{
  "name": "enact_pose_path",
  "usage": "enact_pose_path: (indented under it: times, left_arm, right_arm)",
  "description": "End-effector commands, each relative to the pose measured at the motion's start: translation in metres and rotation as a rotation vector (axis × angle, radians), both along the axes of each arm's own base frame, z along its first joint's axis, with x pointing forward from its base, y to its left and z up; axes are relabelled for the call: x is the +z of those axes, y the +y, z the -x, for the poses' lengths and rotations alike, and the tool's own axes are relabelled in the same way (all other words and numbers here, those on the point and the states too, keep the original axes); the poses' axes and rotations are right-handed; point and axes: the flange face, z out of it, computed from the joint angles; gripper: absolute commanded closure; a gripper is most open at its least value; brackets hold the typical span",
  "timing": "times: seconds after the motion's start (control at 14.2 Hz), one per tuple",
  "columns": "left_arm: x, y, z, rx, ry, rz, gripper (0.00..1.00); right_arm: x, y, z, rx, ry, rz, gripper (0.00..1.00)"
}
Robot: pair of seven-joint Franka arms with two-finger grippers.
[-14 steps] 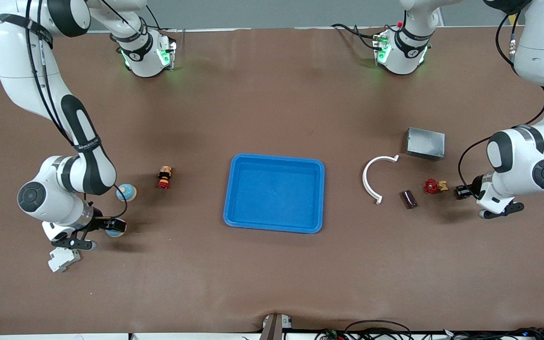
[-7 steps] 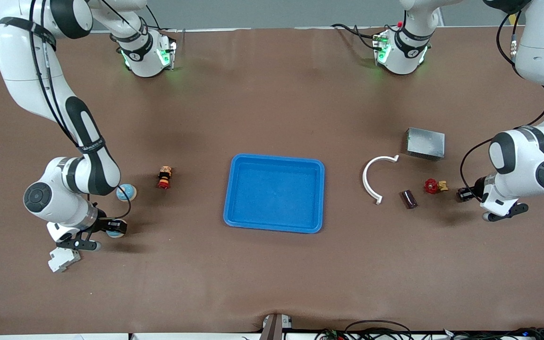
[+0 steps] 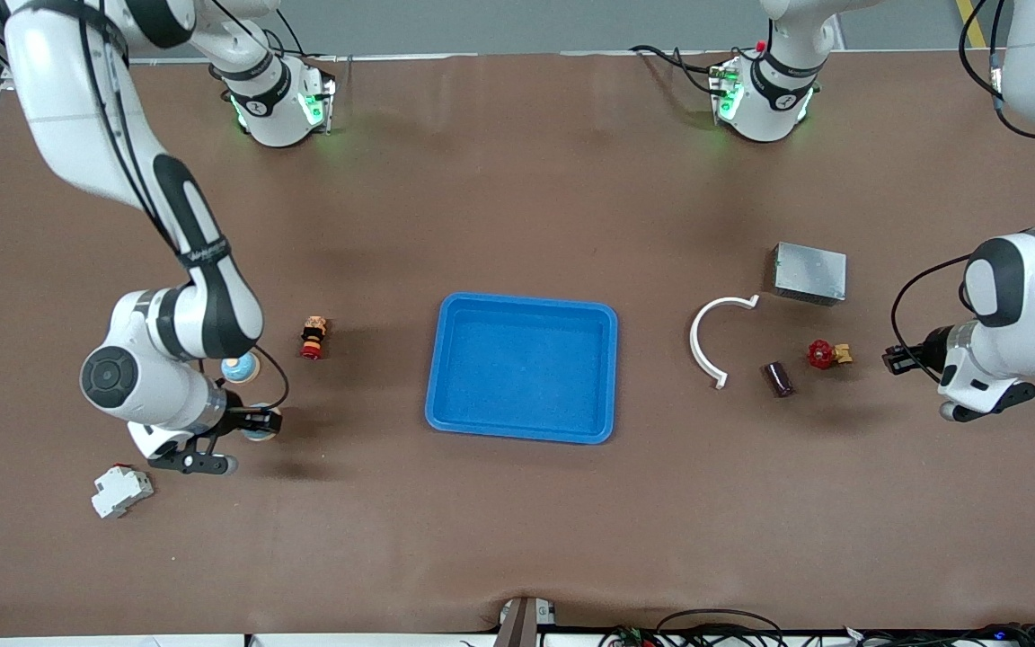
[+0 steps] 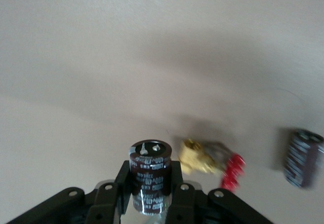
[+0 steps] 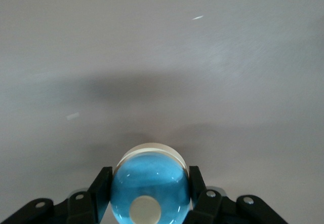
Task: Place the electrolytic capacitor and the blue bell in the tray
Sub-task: 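Carry the bell and the capacitor over the blue tray with both grippers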
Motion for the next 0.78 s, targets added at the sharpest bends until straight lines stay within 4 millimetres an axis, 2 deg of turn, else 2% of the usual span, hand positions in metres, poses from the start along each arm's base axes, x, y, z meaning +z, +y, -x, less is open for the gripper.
enact_pose_path:
  times: [0.0,0.14,0.28,0.42,0.49,0.71]
  left_arm:
    - [0.045,-0.021,-0.005,0.014,0.047,0.025,1.00]
    - [0.082,-0.041,-0.010,0.061,0.074,0.072,1.00]
    - [0.121,-0.075,-0.016,0.106,0.085,0.084,1.00]
    - [0.155,-0.115,-0.020,0.163,0.082,0.102,1.00]
    - [0.161,-0.132,-0.021,0.204,0.083,0.113,1.00]
    - [0.173,-0.213,-0.012,0.281,0.100,0.117,1.00]
  right_arm:
    - [0.052,0.049,0.023,-0.075,0.021,-0.002,1.00]
    - [0.072,0.099,0.046,-0.135,0.027,0.003,1.00]
    - [0.087,0.143,0.069,-0.193,0.016,0.000,1.00]
    - [0.089,0.185,0.092,-0.240,0.011,-0.003,1.00]
    - [0.089,0.204,0.101,-0.270,0.011,-0.003,1.00]
    - [0.080,0.254,0.125,-0.343,-0.012,-0.023,1.00]
